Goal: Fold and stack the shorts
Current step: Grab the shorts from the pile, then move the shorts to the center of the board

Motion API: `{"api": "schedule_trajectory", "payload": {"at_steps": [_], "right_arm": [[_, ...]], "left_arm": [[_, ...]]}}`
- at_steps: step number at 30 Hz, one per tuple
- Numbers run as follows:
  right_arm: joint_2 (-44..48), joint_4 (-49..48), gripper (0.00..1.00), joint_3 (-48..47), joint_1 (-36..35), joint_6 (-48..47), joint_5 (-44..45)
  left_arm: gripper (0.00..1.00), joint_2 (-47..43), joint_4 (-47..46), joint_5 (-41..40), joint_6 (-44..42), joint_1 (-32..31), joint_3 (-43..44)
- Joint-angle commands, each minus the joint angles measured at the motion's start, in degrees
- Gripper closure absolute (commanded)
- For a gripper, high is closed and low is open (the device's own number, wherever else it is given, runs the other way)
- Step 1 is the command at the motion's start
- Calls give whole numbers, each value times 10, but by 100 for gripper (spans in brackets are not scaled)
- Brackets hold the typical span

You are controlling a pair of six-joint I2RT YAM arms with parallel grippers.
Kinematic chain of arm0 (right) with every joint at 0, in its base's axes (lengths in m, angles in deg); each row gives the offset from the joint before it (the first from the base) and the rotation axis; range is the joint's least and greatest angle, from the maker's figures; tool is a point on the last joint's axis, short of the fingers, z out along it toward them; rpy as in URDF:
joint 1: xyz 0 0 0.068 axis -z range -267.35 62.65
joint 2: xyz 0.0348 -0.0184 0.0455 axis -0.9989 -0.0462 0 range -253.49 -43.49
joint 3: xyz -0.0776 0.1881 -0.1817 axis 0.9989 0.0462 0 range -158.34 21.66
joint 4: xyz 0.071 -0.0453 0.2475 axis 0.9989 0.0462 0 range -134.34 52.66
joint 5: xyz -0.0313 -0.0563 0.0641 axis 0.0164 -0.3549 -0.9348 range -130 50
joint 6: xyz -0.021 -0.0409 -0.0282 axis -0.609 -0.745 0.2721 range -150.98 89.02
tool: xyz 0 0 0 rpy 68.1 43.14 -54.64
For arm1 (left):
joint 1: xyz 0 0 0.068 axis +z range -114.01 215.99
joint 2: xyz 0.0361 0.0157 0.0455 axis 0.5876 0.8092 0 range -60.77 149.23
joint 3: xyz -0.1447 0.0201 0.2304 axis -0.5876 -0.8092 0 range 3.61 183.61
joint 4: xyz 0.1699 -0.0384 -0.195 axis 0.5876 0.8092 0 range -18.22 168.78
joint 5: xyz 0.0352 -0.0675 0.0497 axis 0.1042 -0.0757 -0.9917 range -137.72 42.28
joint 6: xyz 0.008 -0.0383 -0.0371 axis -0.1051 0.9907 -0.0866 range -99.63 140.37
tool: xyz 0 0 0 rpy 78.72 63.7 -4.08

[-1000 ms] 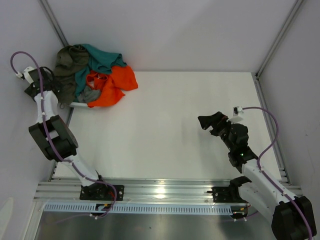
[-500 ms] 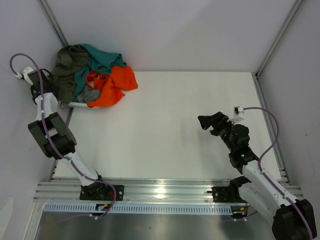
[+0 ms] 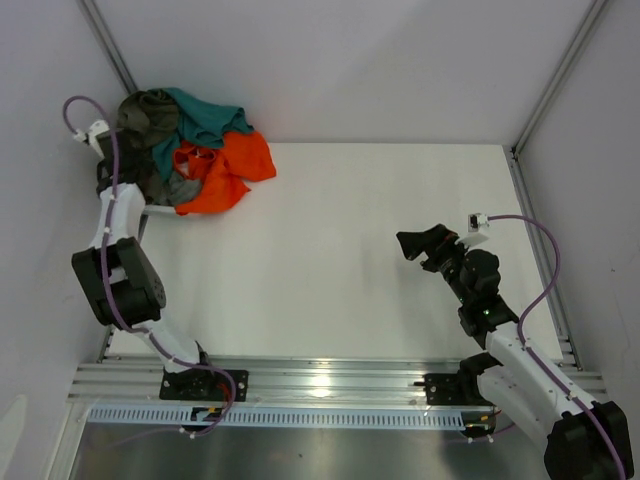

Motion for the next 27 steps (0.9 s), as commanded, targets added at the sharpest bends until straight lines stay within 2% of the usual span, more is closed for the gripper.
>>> {"api": "schedule_trajectory", "payload": {"at_steps": [1,4,7,8,10,11,13,15,16,17,18,20,22,27], "right_arm": [[7,-10,1,-12,-2,-14,13],[6,-12,1,-9,-2,-18,19],[7,-8,1,-11,-2,-21,26],[9,-4,1,-12,-2,-22,30],[13,3,1,-15,-2,-25,34],[15,6,1,-14,-3,-25,34],[21,14,1,-16,-4,-28,60],[23,23,0,-16,-4,-30,71],[25,24,1,-16,-4,-30,75],[28,25,0,-16,-4,-32,79],[28,27,0,-16,-4,-32,83],[33,35,0,-19,-4,-37,95],[39,47,0,-23,-3,-42,106],[69,2,1,-9,-5,-85,64]], "left_arm": [[100,-72,31,-24,20,-112,67],[100,-82,90,-52,31,-190,160],[100,-61,157,-112,2,-286,330],[100,-54,161,-127,-12,-339,349],[100,-56,158,-167,-49,-393,378],[100,-61,153,-175,-53,-440,372],[98,-95,142,-168,-37,-471,323],[100,-132,92,-125,1,-495,196],[100,-174,71,-117,19,-503,161],[100,-196,8,-87,25,-519,57],[100,-211,-13,-82,27,-530,33],[100,-227,-22,-92,20,-567,10],[100,-226,0,-90,6,-594,23],[100,-255,29,-77,2,-604,-1]]}}
